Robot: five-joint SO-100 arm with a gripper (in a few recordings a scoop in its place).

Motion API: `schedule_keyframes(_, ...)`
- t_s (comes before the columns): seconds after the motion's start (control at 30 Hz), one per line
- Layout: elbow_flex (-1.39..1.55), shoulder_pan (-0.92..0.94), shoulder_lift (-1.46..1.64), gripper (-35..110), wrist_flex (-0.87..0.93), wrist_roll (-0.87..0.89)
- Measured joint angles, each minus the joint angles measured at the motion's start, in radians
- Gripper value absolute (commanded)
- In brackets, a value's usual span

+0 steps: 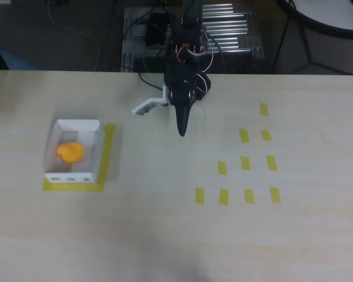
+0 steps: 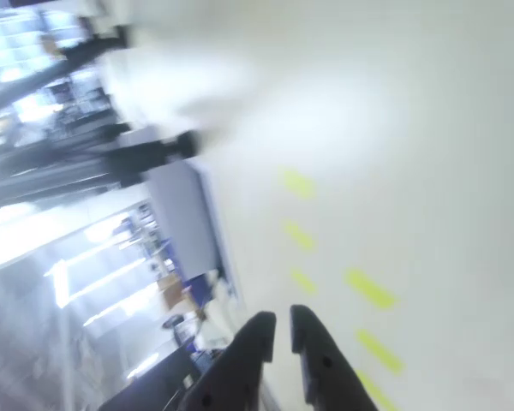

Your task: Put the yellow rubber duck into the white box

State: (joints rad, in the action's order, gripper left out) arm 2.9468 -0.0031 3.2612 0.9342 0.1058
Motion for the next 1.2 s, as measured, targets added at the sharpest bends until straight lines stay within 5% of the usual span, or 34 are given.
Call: schedule_keyframes(1.2, 0.107, -0.005, 0.025, 0, 0.092, 0.046)
